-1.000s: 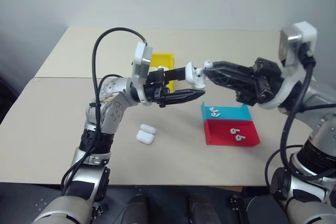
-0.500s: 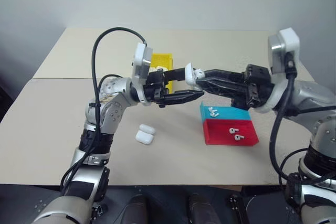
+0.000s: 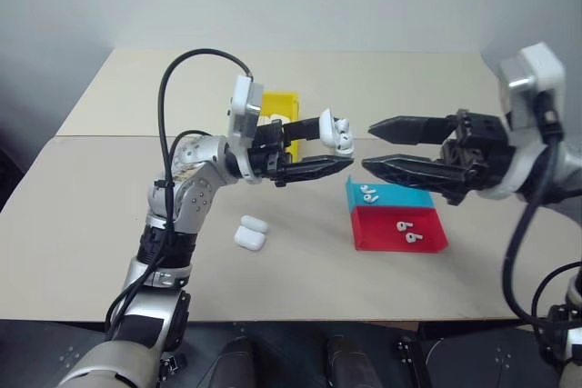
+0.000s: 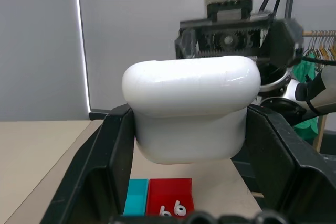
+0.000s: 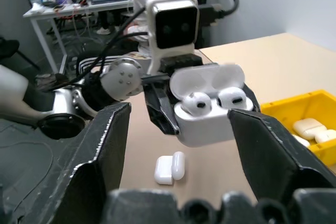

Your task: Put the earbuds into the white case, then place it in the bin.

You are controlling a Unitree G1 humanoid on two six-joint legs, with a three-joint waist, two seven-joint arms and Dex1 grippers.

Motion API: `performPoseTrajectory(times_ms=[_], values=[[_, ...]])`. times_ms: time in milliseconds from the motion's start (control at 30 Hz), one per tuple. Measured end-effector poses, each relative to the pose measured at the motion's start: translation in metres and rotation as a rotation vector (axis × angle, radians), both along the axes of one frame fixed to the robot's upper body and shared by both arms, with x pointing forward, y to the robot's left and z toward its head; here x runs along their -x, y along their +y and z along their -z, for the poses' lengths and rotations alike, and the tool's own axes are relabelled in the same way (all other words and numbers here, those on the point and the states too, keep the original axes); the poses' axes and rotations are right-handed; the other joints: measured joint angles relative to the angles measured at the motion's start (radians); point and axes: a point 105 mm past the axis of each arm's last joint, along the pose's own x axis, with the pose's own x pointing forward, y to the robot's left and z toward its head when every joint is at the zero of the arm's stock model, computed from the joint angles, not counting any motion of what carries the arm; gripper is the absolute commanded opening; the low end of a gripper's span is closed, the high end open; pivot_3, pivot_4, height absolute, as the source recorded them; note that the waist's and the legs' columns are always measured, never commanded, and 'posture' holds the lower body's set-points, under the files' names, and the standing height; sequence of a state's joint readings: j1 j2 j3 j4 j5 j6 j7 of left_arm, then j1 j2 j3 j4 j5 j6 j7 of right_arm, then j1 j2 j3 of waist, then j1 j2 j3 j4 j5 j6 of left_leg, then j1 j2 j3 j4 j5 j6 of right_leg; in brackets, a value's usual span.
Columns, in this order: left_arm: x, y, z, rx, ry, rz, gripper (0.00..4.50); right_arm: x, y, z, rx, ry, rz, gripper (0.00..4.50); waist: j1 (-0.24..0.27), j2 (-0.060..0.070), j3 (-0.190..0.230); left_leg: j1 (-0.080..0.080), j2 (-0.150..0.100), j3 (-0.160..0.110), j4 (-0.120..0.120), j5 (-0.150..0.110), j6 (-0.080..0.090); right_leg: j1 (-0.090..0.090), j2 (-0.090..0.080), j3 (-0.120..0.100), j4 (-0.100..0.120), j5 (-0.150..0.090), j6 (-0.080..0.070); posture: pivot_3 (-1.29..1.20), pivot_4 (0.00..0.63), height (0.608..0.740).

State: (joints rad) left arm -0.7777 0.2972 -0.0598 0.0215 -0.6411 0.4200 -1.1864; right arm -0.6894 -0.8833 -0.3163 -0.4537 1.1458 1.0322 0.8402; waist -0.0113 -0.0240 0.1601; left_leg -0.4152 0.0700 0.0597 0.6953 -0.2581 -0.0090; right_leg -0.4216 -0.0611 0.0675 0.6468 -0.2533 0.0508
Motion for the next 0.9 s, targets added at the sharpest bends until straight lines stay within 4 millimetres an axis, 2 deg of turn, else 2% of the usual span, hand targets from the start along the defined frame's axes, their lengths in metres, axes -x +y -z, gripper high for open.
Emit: performPoseTrajectory(times_ms=[100, 267, 500, 633, 767, 900], values=[[-0.006, -0.007, 0.012, -0.041, 0.014, -0.019, 2.82, -0.010, -0.002, -0.018, 0.062, -0.090, 0.043, 1.74, -0.001, 0.000, 0.000, 0.000, 0.000, 0.000, 0.000, 0.000, 0.000, 0.000, 0.000, 0.000, 0.000, 0.000, 0.000, 0.00, 0.150, 0.740], [-0.014, -0.022, 0.023, -0.064, 0.023, -0.045, 2.82, -0.030, 0.014, -0.030, 0.232, -0.210, -0.004, 0.05, -0.003, 0.000, 0.000, -0.001, 0.000, 0.001, -0.001, 0.000, 0.001, -0.002, 0.000, 0.001, -0.001, 0.000, 0.000, 0.00, 0.150, 0.740], [-0.013, -0.035, 0.020, -0.048, 0.008, -0.045, 2.82, -0.050, 0.032, -0.012, 0.512, -0.287, -0.081, 0.02, 0.000, 0.000, 0.000, -0.002, 0.000, 0.001, -0.001, -0.001, 0.002, -0.002, 0.000, 0.001, -0.002, 0.000, 0.000, 0.00, 0.150, 0.740], [-0.012, -0.039, 0.025, -0.072, 0.013, -0.041, 2.82, -0.056, 0.038, 0.001, 0.670, -0.364, -0.141, 0.02, 0.002, 0.000, 0.000, -0.002, 0.000, 0.001, 0.000, -0.001, 0.002, -0.003, 0.000, 0.001, -0.001, 0.000, 0.000, 0.00, 0.150, 0.740], [-0.013, -0.035, 0.032, -0.083, 0.032, -0.056, 2.82, -0.056, 0.033, 0.004, 0.723, -0.379, -0.169, 0.02, 0.003, 0.000, 0.000, -0.002, 0.000, 0.001, 0.000, -0.001, 0.002, -0.003, 0.000, 0.000, -0.001, 0.000, 0.000, 0.00, 0.150, 0.740], [-0.018, -0.028, 0.030, -0.077, 0.030, -0.101, 2.82, -0.052, 0.015, 0.007, 0.744, -0.346, -0.161, 0.02, 0.010, 0.001, 0.000, -0.002, 0.000, 0.001, 0.000, -0.001, 0.002, -0.003, 0.000, 0.000, -0.001, 0.000, 0.000, 0.00, 0.150, 0.740]])
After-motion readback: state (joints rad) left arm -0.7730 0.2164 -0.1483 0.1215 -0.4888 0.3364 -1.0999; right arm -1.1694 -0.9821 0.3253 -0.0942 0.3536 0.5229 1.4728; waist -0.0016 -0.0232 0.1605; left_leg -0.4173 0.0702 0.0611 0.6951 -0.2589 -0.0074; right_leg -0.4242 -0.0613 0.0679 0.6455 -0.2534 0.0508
